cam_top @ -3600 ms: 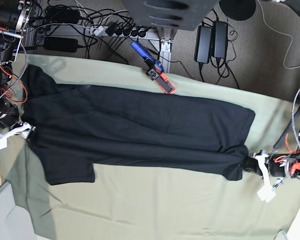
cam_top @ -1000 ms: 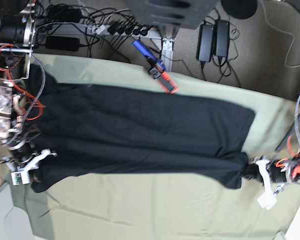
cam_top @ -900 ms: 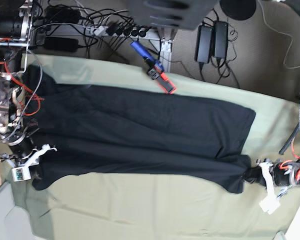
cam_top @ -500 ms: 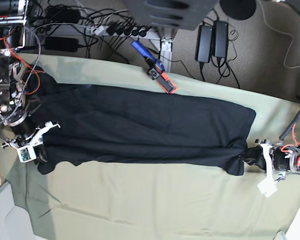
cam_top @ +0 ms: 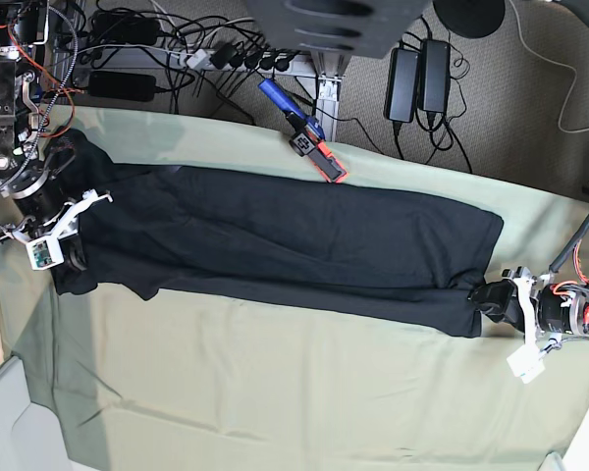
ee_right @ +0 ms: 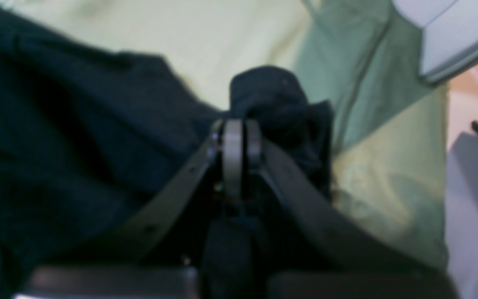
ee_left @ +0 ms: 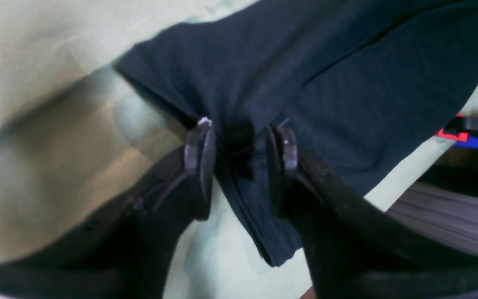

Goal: Fold the T-shirt properly
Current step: 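Pull the held shirt edge with the right gripper, folding it lengthwise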

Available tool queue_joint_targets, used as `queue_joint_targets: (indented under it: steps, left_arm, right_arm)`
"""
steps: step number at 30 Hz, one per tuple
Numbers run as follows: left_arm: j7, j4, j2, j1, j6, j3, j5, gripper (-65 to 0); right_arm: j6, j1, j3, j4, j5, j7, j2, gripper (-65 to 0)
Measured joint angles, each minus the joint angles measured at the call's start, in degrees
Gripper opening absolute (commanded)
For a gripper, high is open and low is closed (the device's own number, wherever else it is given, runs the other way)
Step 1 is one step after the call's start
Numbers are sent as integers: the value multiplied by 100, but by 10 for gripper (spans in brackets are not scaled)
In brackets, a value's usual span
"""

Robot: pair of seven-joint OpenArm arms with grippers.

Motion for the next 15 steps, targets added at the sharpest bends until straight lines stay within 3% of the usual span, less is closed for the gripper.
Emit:
queue_joint_targets:
  steps: [9, 11, 13, 15]
  left_arm:
    - [26, 0, 2, 131, 0, 0, 4, -390]
    - [20, 0, 2, 166, 0, 0, 4, -336]
    - [13, 0, 0, 175, 0, 0, 13, -314]
    - [15, 0, 0, 175, 0, 0, 39, -314]
  right_arm:
    - [-2, -369, 13, 7, 466, -393, -168, -638]
    - [-2, -398, 13, -7, 527, -446, -306, -454]
    - [-2, -413, 13, -11, 549, -485, -424, -312]
    - [-2, -411, 13, -9, 551, -487, -522, -270]
